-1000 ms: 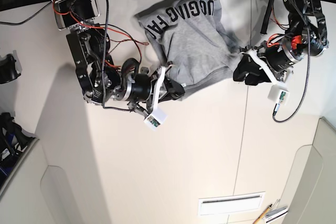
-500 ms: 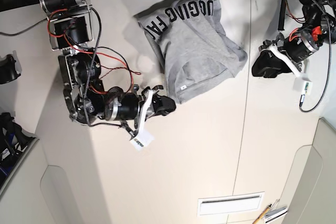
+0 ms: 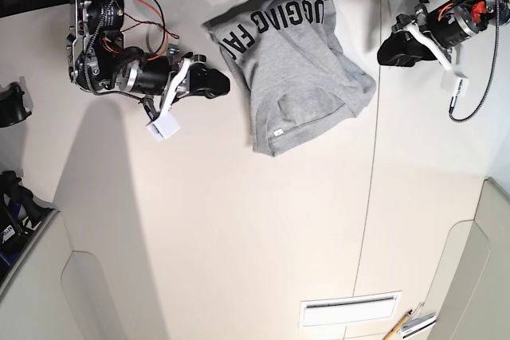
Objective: Fold the T-shirt properly
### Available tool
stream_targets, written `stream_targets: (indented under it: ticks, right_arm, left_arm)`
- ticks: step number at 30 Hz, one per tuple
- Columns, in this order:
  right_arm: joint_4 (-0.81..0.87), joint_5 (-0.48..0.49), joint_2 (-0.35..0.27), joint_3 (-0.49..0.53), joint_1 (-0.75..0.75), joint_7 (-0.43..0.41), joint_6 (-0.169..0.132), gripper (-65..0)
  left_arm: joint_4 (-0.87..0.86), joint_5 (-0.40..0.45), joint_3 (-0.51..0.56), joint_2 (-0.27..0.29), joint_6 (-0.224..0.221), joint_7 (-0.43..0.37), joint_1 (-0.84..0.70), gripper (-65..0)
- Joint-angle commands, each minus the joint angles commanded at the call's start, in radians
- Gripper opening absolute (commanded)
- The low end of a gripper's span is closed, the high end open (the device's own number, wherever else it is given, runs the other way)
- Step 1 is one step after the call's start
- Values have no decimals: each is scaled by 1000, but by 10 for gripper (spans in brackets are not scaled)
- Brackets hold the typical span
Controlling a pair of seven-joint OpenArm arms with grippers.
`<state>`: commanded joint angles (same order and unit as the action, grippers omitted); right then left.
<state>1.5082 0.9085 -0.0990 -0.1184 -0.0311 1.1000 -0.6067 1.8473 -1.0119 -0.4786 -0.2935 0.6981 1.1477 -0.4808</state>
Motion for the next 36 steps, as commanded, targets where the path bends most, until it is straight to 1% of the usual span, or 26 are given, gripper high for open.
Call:
stream_targets:
  ticks: [3, 6, 12, 15, 17, 19, 24, 26, 27, 29, 30, 32, 34, 36]
  right_arm:
    - [0, -1, 0, 0, 3, 5, 0, -650]
    - [0, 0, 0, 0, 2, 8, 0, -650]
    - [0, 0, 0, 0, -2, 27, 1, -650]
    - [0, 17, 1, 0, -24, 26, 1, -650]
    - [0, 32, 3, 1, -47, 26, 0, -650]
    - [0, 43, 3, 1, -68, 26, 0, -650]
    - [0, 42, 2, 1, -93, 26, 0, -650]
    - [1, 43, 0, 1, -91, 26, 0, -650]
    - [2, 42, -1, 1, -91, 27, 0, -650]
    - [3, 43, -6, 1, -92, 32, 0, -650]
    - [4, 42, -6, 0, -92, 38, 0, -650]
    - [9, 53, -20, -2, -92, 63, 0, -650]
    - [16, 72, -46, -2, -98, 74, -1, -650]
    - [19, 74, -82, -2, -100, 84, -1, -650]
  left_arm:
    - [-51, 26, 61, 0, 0, -31, 27, -356]
    - [-115, 53, 108, 0, 0, -33, 93, -356]
    - [-255, 69, 170, 0, 0, -37, 211, -356]
    - [-312, 124, 222, 0, 0, -69, 254, -356]
    - [-324, 156, 256, 0, 0, -76, 283, -356]
    - [-324, 180, 278, 0, -14, -91, 312, -356]
    - [-324, 214, 289, -1, -23, -96, 365, -359]
    - [-313, 217, 289, -6, 0, -96, 367, -413]
    - [-304, 217, 289, -8, 0, -87, 366, -432]
    - [-273, 216, 287, -21, 0, -54, 362, -434]
    - [-249, 216, 287, -29, 0, -41, 352, -434]
    - [-186, 213, 280, -55, 0, -41, 304, -434]
    - [-113, 193, 251, -71, 0, -42, 232, -434]
    - [-49, 183, 199, -72, 0, -45, 159, -434]
